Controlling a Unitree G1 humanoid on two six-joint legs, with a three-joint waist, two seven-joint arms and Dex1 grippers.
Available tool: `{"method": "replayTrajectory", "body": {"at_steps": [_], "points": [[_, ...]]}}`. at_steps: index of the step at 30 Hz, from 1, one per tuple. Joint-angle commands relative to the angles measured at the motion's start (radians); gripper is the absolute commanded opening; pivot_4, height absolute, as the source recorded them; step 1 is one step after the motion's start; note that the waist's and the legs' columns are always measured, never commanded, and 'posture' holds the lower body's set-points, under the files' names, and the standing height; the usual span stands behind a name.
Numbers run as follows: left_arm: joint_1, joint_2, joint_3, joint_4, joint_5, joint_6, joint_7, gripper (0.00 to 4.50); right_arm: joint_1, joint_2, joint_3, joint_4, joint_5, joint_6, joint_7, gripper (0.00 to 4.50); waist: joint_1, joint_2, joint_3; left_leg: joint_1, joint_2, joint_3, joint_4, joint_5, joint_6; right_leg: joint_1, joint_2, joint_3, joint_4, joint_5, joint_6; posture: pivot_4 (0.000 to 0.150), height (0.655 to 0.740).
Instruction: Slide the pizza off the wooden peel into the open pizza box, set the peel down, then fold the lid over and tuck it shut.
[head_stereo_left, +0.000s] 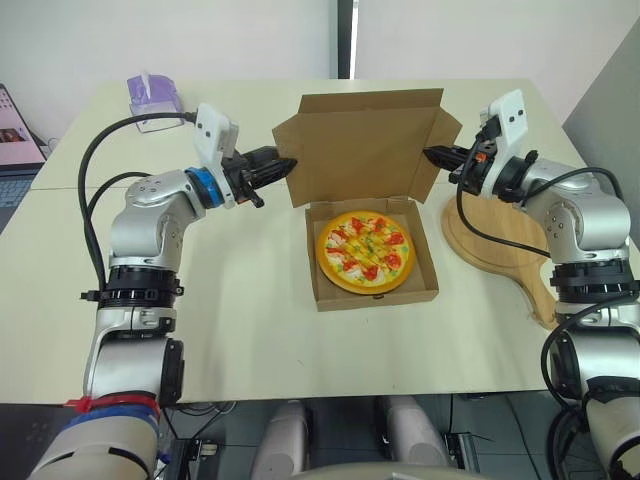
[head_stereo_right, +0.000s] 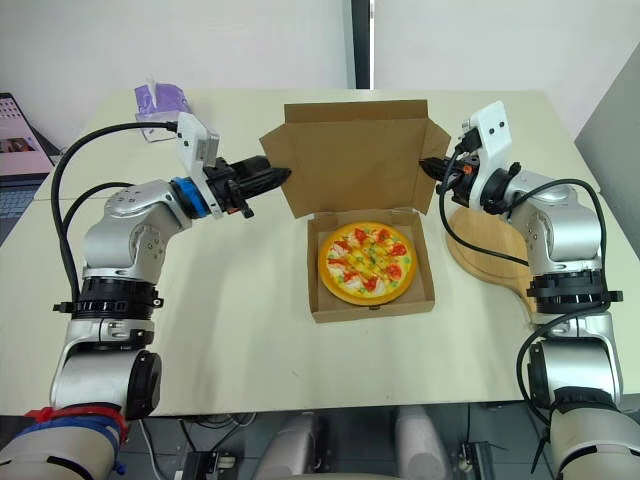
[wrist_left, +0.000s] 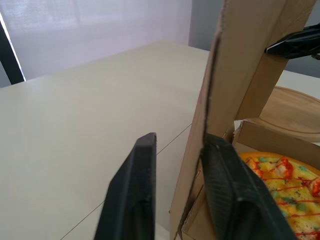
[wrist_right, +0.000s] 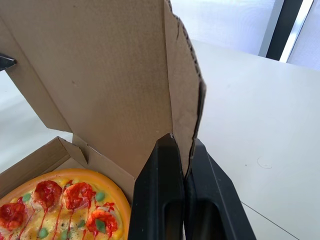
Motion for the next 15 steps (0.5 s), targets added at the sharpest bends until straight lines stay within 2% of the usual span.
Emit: {"method": "replayTrajectory", "body": {"at_steps": [1,2,9,15], "points": [[-0.017,-0.011,0.002,-0.037,0.003,-0.027,0.011,0.24,-0.001,-0.008,-0.015,-0.06,0.011,0.003,0.005,0.0,0.0,0.0,0.0,0.0,0.0,0.0,0.0,0.0,0.0,0.0,0.0,0.0,0.0,0.0,0.0,0.15,0.74],[-0.015,-0.016,0.0,-0.041,0.008,-0.032,0.016,0.03,0.002,-0.007,-0.014,-0.065,0.012,0.006,0.004,0.0,0.0,0.0,0.0,0.0,0.0,0.0,0.0,0.0,0.0,0.0,0.0,0.0,0.0,0.0,0.0,0.15,0.74],[-0.013,-0.035,-0.008,-0.047,0.039,-0.051,0.061,0.03,0.033,0.006,-0.038,-0.131,0.009,0.045,-0.068,0.0,0.001,0.0,0.0,0.0,0.0,0.0,0.0,0.0,0.0,0.0,0.0,0.0,0.0,0.0,0.0,0.15,0.74],[-0.114,-0.116,-0.035,0.103,0.102,-0.117,0.135,0.03,0.037,0.017,-0.065,-0.159,-0.044,0.022,-0.214,0.0,0.008,0.0,0.0,-0.001,-0.001,0.0,0.001,0.0,0.0,0.0,0.0,0.0,0.0,0.0,0.0,0.15,0.74]]}}
